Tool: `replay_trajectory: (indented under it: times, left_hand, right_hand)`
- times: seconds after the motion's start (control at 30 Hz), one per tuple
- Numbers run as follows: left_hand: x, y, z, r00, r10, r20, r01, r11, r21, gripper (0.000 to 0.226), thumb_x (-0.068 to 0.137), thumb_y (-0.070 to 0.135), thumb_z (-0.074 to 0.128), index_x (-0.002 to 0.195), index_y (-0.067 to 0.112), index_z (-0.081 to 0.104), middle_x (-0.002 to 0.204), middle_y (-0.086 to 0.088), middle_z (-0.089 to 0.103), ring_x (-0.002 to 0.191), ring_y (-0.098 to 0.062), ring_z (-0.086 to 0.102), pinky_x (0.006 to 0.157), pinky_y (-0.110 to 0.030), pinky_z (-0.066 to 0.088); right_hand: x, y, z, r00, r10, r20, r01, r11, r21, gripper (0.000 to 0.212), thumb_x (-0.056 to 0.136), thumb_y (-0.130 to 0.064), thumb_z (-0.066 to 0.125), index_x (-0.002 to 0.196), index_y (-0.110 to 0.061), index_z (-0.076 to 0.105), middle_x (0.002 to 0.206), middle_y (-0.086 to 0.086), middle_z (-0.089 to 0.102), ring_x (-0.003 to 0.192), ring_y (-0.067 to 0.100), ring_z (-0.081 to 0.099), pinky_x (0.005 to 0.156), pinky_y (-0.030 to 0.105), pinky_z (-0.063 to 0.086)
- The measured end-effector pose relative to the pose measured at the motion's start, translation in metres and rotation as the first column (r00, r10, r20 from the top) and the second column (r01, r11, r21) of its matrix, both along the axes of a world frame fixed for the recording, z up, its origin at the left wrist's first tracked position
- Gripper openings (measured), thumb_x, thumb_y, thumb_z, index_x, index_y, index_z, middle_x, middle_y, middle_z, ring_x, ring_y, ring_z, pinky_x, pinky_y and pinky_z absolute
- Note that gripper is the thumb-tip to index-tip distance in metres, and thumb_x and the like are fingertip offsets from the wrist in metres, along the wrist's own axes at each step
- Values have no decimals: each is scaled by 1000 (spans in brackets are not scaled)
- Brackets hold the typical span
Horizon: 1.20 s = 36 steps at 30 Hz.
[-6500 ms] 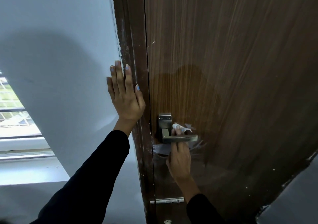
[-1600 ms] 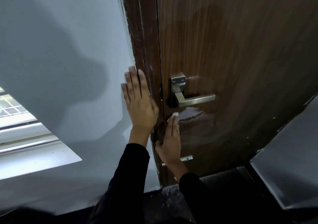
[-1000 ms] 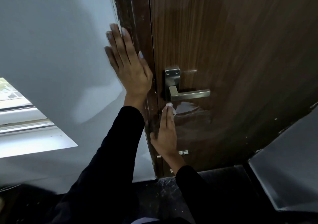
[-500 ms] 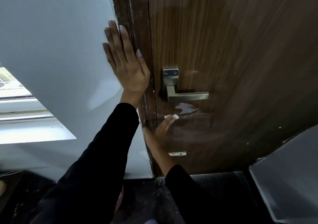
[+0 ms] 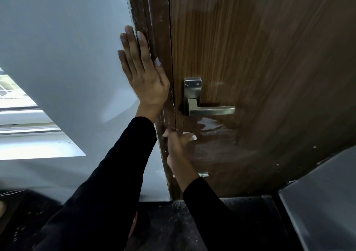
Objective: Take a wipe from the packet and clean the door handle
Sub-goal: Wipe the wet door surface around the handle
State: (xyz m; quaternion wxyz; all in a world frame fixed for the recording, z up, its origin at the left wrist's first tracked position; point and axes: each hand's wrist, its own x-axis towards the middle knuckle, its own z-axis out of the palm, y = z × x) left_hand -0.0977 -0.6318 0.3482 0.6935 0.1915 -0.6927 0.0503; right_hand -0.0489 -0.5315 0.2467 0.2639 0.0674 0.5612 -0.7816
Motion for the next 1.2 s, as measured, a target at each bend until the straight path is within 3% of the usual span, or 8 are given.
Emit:
replay_trajectory:
  times: [0.07, 0.2, 0.3, 0.47, 0.67, 0.87, 1.03, 1.2]
  left_hand:
    - [0, 0, 0, 1000, -1, 9, 1, 1000, 4, 46, 96, 21, 35, 138, 2, 31, 140, -29, 43, 135, -38, 29, 119, -38, 11]
    - [0, 0, 0, 1000, -4, 16, 4, 1000, 6, 46, 96, 21, 34, 138, 2, 31, 140, -29, 43, 135, -38, 29, 118, -39, 11]
    - [1, 1, 0, 1000, -9, 11, 9, 1000, 6, 46, 96, 21, 34, 138, 2, 31, 139, -30, 44, 135, -38, 29, 119, -38, 11]
    - [1, 2, 1, 1000, -2, 7, 2, 1000, -1, 46, 95, 20, 37, 137, 2, 31, 138, -30, 45, 134, -39, 31, 119, -36, 10]
    - [1, 0, 0, 1000, -13, 5, 13, 1000, -3, 45, 97, 21, 33, 138, 2, 30, 139, -31, 44, 135, -39, 30, 118, -38, 12]
    - [0, -1, -1, 1000, -15, 4, 16, 1000, -5, 46, 97, 21, 34, 138, 2, 30, 139, -30, 43, 135, -38, 28, 119, -38, 11]
    - [-1, -1, -3, 1000, -16, 7, 16, 1000, 0, 47, 97, 21, 34, 140, 2, 29, 141, -29, 41, 137, -38, 27, 119, -39, 11]
    - [0, -2, -1, 1000, -17, 7, 17, 1000, 1, 46, 97, 21, 35, 139, 2, 30, 140, -30, 42, 136, -38, 28, 119, -38, 10]
  right_hand:
    - [-8, 3, 5, 995, -92, 45, 92, 996, -4, 93, 77, 5, 56, 145, -8, -5, 153, 9, 16, 128, 26, 35, 102, 40, 36]
    - [-11, 7, 6, 964, -110, -242, 132, 988, 78, 102, 81, 0, 58, 144, -18, -20, 154, -2, -22, 144, 25, 1, 115, 46, 19]
    - [-6, 12, -7, 919, -57, -390, 137, 974, 179, 104, 78, -3, 62, 145, -17, -16, 155, -2, -21, 143, 25, 0, 114, 46, 22]
    - [-23, 26, -16, 964, -107, -244, 169, 953, 253, 101, 80, -8, 63, 146, -21, -13, 156, -4, -16, 143, 30, -2, 115, 52, 16]
    - [7, 10, -8, 773, 28, -633, 166, 955, 245, 112, 67, -5, 62, 141, -25, -19, 156, 2, -13, 142, 21, -8, 116, 41, 8]
    - [-14, 25, -28, 862, -18, -507, 197, 933, 302, 109, 75, -6, 65, 143, -12, -20, 156, 11, -13, 143, 32, -1, 115, 49, 18]
    - [-4, 23, -30, 668, 124, -734, 195, 922, 333, 115, 67, -7, 63, 140, -31, -23, 157, 5, -12, 144, 25, -2, 117, 42, 10]
    - [-21, 36, -46, 911, 37, -411, 104, 944, 314, 113, 78, -4, 63, 138, -25, -30, 153, 0, -26, 143, 30, 2, 111, 48, 28]
